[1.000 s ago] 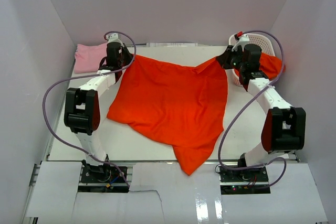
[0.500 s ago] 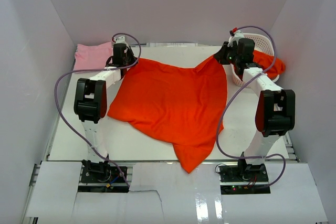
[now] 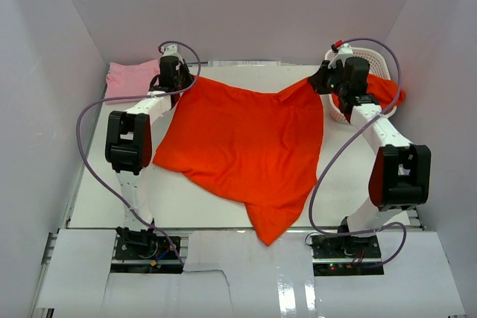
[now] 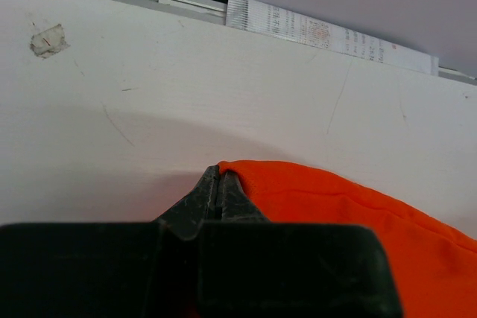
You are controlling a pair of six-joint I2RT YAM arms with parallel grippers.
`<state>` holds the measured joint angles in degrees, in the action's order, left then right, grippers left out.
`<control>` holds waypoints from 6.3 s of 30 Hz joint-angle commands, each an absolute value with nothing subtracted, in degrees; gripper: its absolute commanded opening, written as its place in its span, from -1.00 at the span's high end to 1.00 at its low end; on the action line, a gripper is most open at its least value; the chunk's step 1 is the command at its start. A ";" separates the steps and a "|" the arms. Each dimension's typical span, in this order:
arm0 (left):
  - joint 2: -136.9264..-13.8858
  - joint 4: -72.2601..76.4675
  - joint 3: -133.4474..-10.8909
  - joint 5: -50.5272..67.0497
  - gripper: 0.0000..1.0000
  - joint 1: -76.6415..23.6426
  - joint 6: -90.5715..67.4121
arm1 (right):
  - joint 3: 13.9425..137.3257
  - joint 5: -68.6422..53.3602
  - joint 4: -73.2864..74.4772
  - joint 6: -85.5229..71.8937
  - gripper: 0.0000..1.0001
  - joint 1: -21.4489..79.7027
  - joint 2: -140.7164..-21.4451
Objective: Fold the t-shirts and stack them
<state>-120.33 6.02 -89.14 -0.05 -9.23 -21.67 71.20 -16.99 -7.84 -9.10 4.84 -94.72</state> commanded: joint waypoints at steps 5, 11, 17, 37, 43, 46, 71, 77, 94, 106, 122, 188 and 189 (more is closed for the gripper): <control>-117.77 5.36 -89.74 -1.67 1.00 -9.14 -22.58 | 66.45 -16.61 -7.82 -7.38 0.85 4.83 -85.17; -116.72 5.89 -87.02 -2.11 1.00 -9.14 -24.43 | 60.39 -16.61 -6.77 -8.08 0.85 5.97 -81.57; -115.58 5.36 -84.90 -3.08 1.00 -8.79 -25.05 | 54.06 -16.53 -6.77 -9.14 0.84 7.64 -78.23; -116.45 2.55 -88.32 -3.08 1.00 -7.03 -23.82 | 45.01 -15.03 -2.47 -9.67 0.85 11.07 -68.73; -119.61 0.79 -94.90 -0.36 1.00 -7.03 -22.33 | 42.45 -15.03 -1.76 -10.28 0.84 11.95 -66.27; -120.32 0.53 -96.59 0.26 1.00 -7.03 -21.54 | 41.57 -14.85 -1.58 -10.46 0.85 12.48 -65.65; -117.51 1.23 -86.05 -1.14 1.00 -7.03 -20.48 | 37.36 -13.01 -0.35 -13.18 0.84 17.58 -62.93; -116.19 1.58 -84.99 -2.19 1.00 -7.03 -20.57 | 36.12 -12.66 -0.09 -13.62 0.85 18.37 -61.79; -112.94 0.35 -81.92 -2.20 1.00 -6.86 -19.60 | 30.68 -11.60 1.84 -16.26 0.85 20.65 -60.38; -111.54 -3.08 -79.64 -4.21 1.00 -6.86 -19.34 | 29.88 -6.25 3.34 -18.90 0.85 21.62 -69.25; -106.96 -10.89 -74.10 -12.82 1.00 -6.77 -19.95 | 46.49 -3.51 8.00 -19.07 0.85 17.06 -94.12; -111.00 -23.90 -87.54 -23.11 1.00 -11.51 -21.97 | 75.58 -9.93 19.60 -12.66 0.84 10.20 -101.86; -111.01 -23.91 -87.45 -23.20 1.00 -11.51 -21.97 | 77.50 -9.84 19.77 -12.48 0.85 10.20 -102.21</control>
<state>-113.40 -22.44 -85.73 -22.68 -11.68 -22.83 72.79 -9.41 18.41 -13.76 9.93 -101.01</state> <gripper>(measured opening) 0.010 0.081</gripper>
